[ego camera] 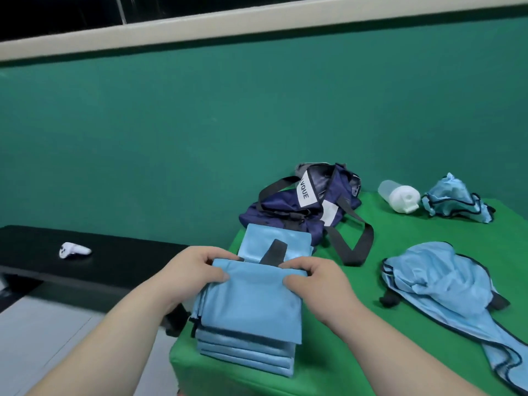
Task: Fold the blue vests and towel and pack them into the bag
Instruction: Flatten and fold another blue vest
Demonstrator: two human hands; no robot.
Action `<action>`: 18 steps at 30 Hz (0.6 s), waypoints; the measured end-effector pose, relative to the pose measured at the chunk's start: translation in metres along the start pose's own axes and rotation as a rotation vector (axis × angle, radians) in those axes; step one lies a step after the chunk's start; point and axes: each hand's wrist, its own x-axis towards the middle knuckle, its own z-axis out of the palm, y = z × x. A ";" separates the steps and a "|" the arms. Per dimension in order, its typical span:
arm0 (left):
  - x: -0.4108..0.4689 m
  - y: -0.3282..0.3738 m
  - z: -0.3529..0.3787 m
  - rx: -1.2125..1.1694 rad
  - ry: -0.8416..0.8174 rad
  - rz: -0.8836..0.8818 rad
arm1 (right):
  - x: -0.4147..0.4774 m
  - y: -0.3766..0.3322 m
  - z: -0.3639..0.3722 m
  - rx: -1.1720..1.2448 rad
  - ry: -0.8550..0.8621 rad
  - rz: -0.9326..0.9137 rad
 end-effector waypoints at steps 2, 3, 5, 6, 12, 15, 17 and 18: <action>0.012 -0.020 0.002 0.162 0.020 0.009 | 0.009 0.014 0.015 -0.175 0.011 -0.015; 0.016 -0.030 0.004 0.250 0.052 0.018 | 0.010 0.020 0.020 -0.257 0.014 -0.045; 0.017 -0.045 0.009 0.444 0.169 0.054 | 0.010 0.030 0.024 -0.348 0.039 -0.127; 0.014 -0.050 0.012 0.529 0.247 0.110 | 0.010 0.034 0.024 -0.383 0.063 -0.178; -0.008 -0.069 0.059 0.755 0.416 0.675 | -0.008 0.050 0.039 -0.691 0.210 -0.630; 0.000 -0.082 0.076 1.011 0.254 0.576 | -0.007 0.061 0.048 -0.903 0.123 -0.633; 0.005 -0.091 0.077 1.049 0.218 0.505 | -0.003 0.067 0.047 -0.991 0.066 -0.574; 0.007 -0.093 0.075 1.043 0.212 0.487 | -0.002 0.070 0.047 -1.004 0.033 -0.547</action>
